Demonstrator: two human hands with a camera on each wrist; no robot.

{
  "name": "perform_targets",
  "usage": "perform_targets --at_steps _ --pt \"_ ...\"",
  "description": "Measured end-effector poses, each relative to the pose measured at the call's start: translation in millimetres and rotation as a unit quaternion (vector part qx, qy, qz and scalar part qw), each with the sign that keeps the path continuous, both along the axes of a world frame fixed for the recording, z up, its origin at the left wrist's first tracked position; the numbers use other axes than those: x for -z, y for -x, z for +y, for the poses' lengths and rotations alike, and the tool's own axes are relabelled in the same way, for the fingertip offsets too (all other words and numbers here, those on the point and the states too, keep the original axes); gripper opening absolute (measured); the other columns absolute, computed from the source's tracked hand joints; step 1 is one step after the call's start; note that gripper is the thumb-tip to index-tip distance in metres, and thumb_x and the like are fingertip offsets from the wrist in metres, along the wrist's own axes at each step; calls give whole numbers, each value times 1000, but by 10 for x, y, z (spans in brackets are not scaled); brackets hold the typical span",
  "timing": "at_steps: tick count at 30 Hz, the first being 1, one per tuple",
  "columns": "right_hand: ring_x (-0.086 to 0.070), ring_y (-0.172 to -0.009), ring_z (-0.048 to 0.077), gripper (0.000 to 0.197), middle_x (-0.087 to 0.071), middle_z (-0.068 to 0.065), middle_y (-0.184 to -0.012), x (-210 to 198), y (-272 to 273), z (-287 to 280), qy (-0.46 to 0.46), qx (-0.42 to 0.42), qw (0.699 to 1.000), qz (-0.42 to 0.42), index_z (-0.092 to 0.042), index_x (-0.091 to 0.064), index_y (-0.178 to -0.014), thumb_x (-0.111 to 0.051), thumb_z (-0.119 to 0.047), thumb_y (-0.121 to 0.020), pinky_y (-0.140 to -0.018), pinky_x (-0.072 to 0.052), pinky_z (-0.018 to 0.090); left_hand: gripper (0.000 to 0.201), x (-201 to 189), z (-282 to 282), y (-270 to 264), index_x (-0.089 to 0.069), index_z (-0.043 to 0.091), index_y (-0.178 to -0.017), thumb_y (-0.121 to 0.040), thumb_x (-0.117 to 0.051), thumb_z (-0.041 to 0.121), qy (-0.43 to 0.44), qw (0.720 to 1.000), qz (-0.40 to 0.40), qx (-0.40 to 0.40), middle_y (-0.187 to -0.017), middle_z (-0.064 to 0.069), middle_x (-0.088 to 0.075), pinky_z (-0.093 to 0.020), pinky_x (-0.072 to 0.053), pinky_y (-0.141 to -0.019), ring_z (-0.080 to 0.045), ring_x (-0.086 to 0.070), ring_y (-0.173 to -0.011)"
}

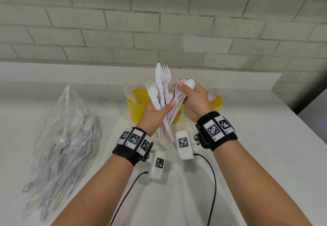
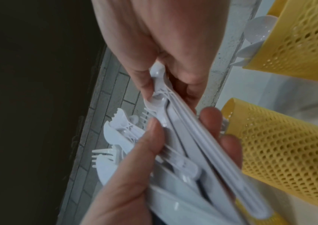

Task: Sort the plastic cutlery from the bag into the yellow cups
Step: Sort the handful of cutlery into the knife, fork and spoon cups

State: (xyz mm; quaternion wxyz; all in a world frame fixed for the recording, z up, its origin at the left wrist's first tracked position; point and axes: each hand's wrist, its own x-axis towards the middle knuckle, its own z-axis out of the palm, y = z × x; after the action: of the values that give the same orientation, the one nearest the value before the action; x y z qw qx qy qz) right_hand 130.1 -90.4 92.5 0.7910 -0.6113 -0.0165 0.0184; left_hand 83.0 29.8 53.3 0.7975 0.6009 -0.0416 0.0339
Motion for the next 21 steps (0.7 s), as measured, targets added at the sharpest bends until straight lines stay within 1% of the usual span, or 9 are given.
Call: perform_targets --at_steps 2,4,7,8,10,12,14,18,21 --pt "-63 -79 24 10 -67 11 -94 -23 8 -20 -21 0 1000 -4 -9 -55 -101 -51 -6 -93 -69 -52 34 21 6 -36 -7 -64 17 -110 -92 -58 8 15 1000 -3 4 -99 -8 -73 -44 -59 -79 -28 -71 -86" --pt "-62 -74 24 8 -64 9 -87 -58 18 -47 -53 14 998 -12 -11 -53 -97 -49 -5 -94 -64 -52 33 20 11 -61 -15 -63 14 -111 -93 -57 8 17 1000 -6 -13 -94 0 -75 -33 -59 -75 -18 -72 -85" --pt "-61 -71 23 13 -59 8 -83 -115 0 -113 -104 47 993 -34 -13 -50 -94 -45 -1 -95 -72 -55 35 16 52 -73 -69 -67 14 -106 -92 -59 11 -11 998 -15 -56 -102 -3 -73 -35 -53 -88 -17 -69 -99" --pt "-60 -70 22 15 -58 8 -82 -136 -22 -142 -109 64 991 -49 -14 -50 -94 -44 0 -95 -72 -54 35 13 59 -75 -81 -68 13 -101 -93 -58 10 -10 998 -12 -64 -98 -4 -73 -36 -53 -87 -19 -69 -95" --pt "-56 -66 20 19 -55 7 -80 -187 -84 -232 -105 110 984 -92 -15 -48 -100 -43 2 -95 -68 -53 29 16 73 -74 -101 -66 13 -88 -94 -53 5 5 997 -5 -71 -79 -3 -71 -37 -56 -76 -19 -70 -77" --pt "-54 -63 17 23 -54 5 -79 -258 -150 -354 -79 160 972 -152 -16 -48 -105 -44 3 -94 -65 -50 24 16 89 -53 -115 -62 12 -86 -95 -51 4 -9 997 -6 -76 -68 -1 -66 -32 -52 -62 -17 -64 -61" --pt "-53 -63 14 26 -54 3 -78 -327 -201 -482 -36 199 957 -208 -20 -51 -103 -46 2 -92 -64 -48 22 11 116 -30 -115 -60 10 -88 -95 -52 6 -38 997 -16 -71 -67 0 -63 -28 -43 -53 -16 -53 -54" --pt "-53 -68 14 27 -53 3 -81 -308 -313 -626 48 237 937 -254 -28 -54 -94 -50 -2 -88 -68 -47 23 14 136 -2 -104 -59 10 -82 -95 -54 11 -69 996 -20 -49 -61 4 -59 -24 -39 -51 -12 -44 -48" --pt "-53 -80 15 30 -54 0 -87 -120 -381 -635 118 235 937 -229 -33 -52 -86 -53 -2 -84 -80 -47 31 12 112 -1 -95 -60 12 -82 -93 -59 15 -51 998 0 -36 -62 -2 -54 -23 -39 -48 -12 -44 -47"
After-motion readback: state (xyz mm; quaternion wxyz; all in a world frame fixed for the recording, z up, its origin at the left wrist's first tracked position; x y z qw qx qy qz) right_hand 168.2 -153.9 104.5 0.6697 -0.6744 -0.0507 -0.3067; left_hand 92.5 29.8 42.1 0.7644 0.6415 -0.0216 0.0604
